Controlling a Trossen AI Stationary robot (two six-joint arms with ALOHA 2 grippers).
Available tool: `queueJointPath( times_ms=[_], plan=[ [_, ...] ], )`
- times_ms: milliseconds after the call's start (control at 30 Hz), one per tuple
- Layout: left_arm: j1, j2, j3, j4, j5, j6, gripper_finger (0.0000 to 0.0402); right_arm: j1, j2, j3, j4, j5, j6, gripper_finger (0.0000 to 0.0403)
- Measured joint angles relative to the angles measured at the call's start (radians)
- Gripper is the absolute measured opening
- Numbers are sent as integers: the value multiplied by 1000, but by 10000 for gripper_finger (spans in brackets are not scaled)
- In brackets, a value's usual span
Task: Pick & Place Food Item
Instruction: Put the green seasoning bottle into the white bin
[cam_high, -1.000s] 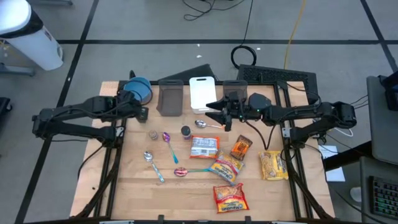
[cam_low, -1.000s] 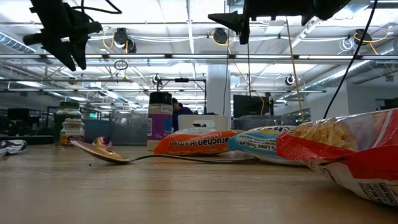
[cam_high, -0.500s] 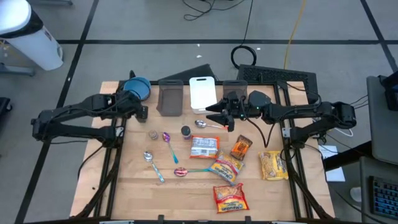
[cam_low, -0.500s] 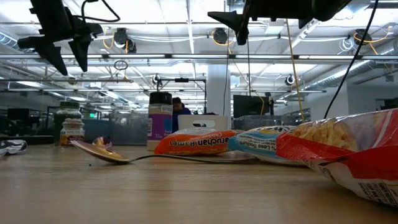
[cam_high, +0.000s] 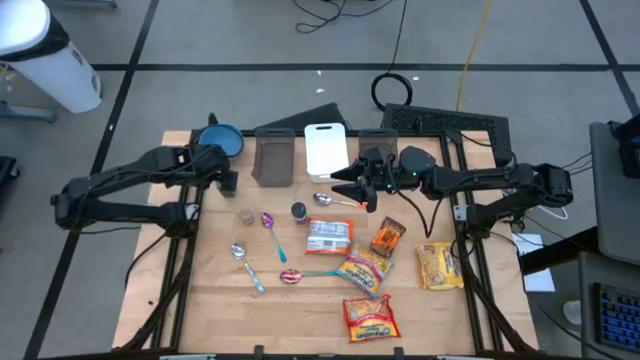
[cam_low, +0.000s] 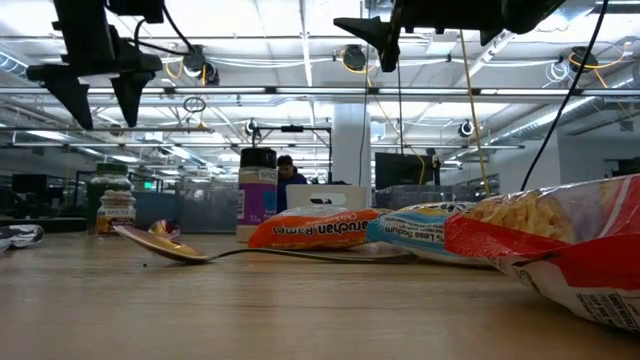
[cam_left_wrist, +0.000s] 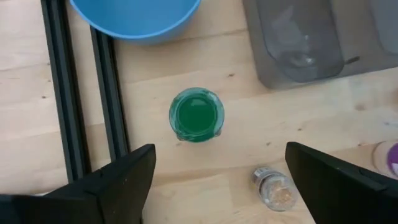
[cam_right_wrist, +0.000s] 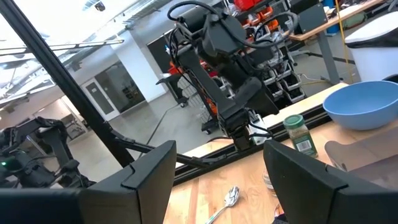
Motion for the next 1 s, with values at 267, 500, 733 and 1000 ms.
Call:
queueJointPath(
  times_ms=[267, 500, 733, 1000],
  plan=[
    [17, 69, 0, 1, 4, 49, 345, 0, 0, 0, 0, 0, 0, 238],
    [40, 87, -3, 3, 3, 88, 322, 0, 0, 0, -16, 0, 0, 238],
    [111, 85, -63, 11, 89, 117, 304, 0, 0, 0, -24, 0, -1, 238],
    [165, 85, -84, 126, 99, 153, 309, 0, 0, 0, -24, 0, -1, 238]
  ],
)
